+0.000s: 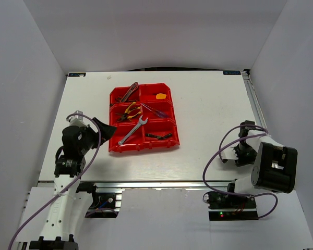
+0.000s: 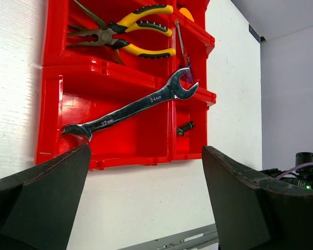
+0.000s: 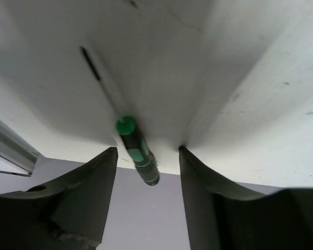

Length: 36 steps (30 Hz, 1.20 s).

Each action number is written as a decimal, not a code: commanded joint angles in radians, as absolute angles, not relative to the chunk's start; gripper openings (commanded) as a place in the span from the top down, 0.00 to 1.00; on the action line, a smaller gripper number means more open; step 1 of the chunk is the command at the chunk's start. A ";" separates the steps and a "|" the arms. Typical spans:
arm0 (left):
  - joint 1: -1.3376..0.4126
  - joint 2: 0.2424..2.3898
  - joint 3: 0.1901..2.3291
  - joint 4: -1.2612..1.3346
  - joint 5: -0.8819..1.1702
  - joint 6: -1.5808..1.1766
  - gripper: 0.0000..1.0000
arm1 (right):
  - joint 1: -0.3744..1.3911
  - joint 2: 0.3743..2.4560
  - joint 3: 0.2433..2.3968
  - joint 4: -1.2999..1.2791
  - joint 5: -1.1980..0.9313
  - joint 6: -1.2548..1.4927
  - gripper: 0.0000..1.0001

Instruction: Sort the tools into containers

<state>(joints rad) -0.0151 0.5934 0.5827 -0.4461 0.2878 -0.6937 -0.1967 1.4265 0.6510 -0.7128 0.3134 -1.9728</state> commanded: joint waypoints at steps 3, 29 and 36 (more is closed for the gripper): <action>-0.009 0.565 0.600 -0.452 0.293 -0.704 0.02 | -0.209 1.486 0.667 -0.655 0.232 -2.227 0.55; -0.009 0.580 0.571 -0.423 0.287 -0.698 0.02 | 0.313 1.488 1.270 -0.809 -0.840 -1.085 1.00; -0.009 0.554 0.546 -0.417 0.282 -0.700 0.02 | 0.443 1.552 1.256 -0.378 -0.838 -0.512 1.00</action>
